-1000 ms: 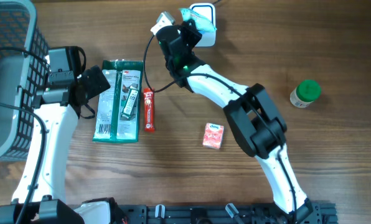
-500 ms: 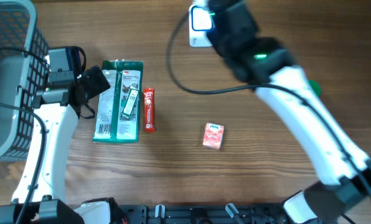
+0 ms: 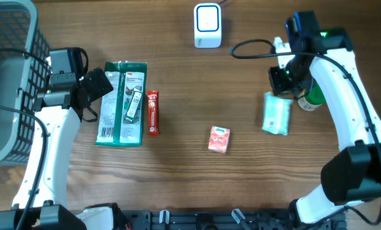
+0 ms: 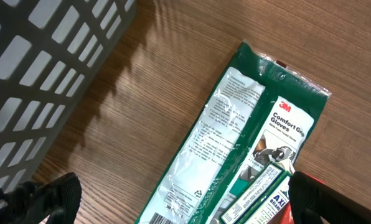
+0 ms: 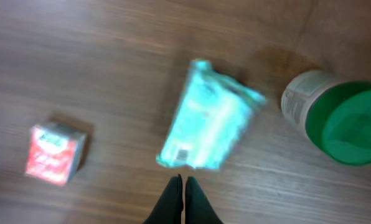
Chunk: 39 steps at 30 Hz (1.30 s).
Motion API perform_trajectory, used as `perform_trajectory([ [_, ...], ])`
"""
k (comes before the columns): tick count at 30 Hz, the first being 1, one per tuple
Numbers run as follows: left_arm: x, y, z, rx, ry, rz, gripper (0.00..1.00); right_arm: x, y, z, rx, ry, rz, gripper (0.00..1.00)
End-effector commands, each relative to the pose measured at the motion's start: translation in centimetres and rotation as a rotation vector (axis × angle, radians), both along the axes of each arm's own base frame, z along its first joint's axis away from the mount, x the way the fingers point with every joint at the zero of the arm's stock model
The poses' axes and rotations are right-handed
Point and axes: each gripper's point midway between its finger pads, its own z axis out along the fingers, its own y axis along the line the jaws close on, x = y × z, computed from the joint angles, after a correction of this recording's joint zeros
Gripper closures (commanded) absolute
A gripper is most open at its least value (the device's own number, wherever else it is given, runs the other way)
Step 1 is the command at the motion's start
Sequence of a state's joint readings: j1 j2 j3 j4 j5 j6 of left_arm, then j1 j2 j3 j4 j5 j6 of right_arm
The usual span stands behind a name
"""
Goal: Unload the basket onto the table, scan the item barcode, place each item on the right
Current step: 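Lower the wipes pack right of centre and release it, then move the right gripper left over the red Kleenex pack and lower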
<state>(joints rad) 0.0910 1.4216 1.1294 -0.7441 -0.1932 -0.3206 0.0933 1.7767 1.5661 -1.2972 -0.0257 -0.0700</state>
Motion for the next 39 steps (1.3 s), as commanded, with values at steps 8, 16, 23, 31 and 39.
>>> perform_trajectory([
  [8, 0.1, 0.1, 0.3, -0.005, -0.014, 0.011, 0.00, -0.5, -2.7, -6.5, -0.077, 0.023, -0.080, 0.95],
  [16, 0.1, 0.1, 0.3, -0.005, -0.014, 0.011, 0.00, 0.4, 0.4, -6.4, 0.102, -0.002, -0.126, 0.39],
  [23, 0.1, 0.1, 0.3, -0.005, -0.014, 0.011, 0.00, 1.1, 4.0, -5.4, 0.319, -0.020, -0.074, 0.19],
  [31, 0.1, 0.1, 0.3, -0.005, -0.014, 0.011, 0.00, -0.5, 10.0, -2.4, 0.660, 0.006, 0.105, 0.25],
  [39, 0.1, 0.1, 0.3, -0.005, -0.014, 0.011, 0.00, -3.4, 14.2, -2.5, 0.652, 0.080, 0.242, 0.25],
])
